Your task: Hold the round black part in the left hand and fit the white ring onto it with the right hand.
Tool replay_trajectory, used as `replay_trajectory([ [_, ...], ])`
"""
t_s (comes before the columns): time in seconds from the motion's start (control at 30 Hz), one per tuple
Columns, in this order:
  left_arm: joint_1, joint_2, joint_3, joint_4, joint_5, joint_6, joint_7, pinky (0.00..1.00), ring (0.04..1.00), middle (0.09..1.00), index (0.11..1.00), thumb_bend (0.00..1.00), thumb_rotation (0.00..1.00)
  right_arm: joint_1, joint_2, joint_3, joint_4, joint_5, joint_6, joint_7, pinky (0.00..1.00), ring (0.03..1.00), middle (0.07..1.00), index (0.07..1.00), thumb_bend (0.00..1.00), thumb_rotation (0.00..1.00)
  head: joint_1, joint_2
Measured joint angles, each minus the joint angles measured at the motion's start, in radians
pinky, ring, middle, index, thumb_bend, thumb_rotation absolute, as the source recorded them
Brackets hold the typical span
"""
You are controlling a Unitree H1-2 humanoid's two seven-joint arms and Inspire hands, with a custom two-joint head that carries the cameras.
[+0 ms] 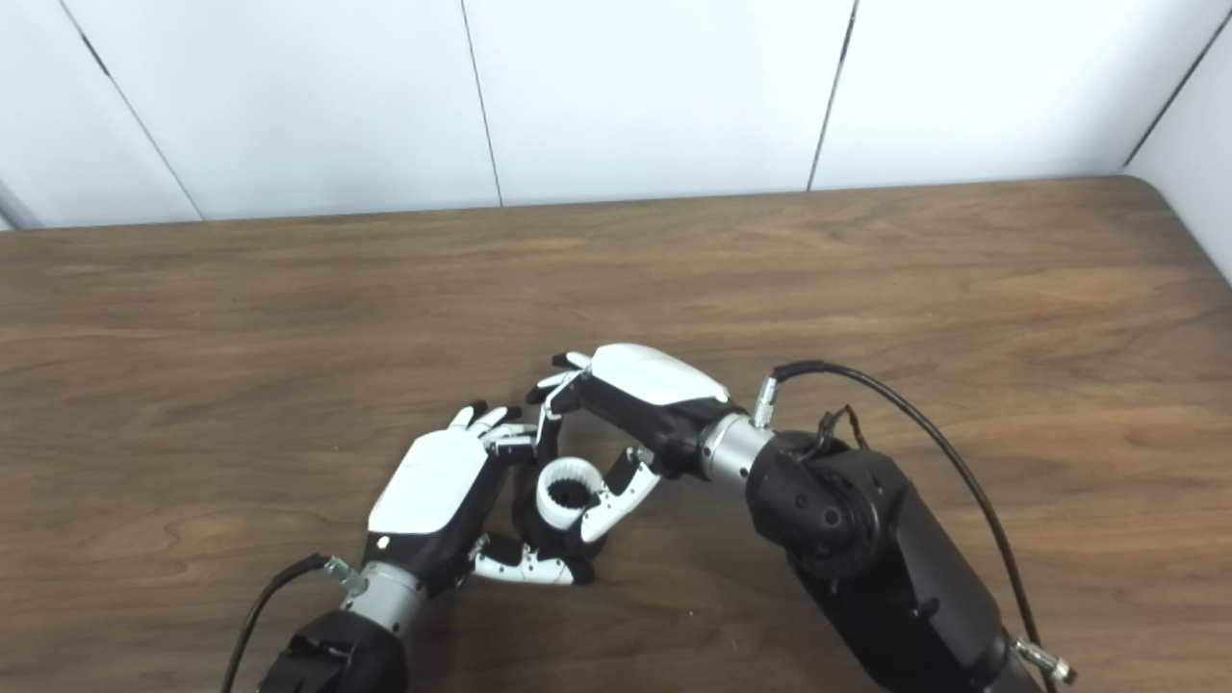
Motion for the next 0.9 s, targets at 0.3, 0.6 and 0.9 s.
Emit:
replay_trajectory([
  [0.3,-0.002,-0.003,-0.002,-0.001,0.009,0.002,-0.006,1.00,0.920,0.794,0.486,0.52,0.05,0.002,0.022,0.009,0.000,-0.007,0.001,0.000,0.97,0.987,0.868,0.486,0.52,0.13,-0.002,0.009],
  [0.6,-0.002,-0.005,-0.003,-0.001,0.013,0.003,-0.008,1.00,0.923,0.792,0.485,0.52,0.05,0.004,0.022,0.008,0.003,-0.006,0.001,0.000,0.97,0.987,0.865,0.485,0.52,0.14,0.000,0.011],
  [0.9,-0.003,-0.008,-0.003,-0.001,0.013,0.003,-0.010,1.00,0.930,0.795,0.485,0.52,0.05,0.005,0.017,-0.006,0.016,-0.002,0.001,0.000,0.93,0.983,0.864,0.485,0.52,0.14,0.006,0.011],
])
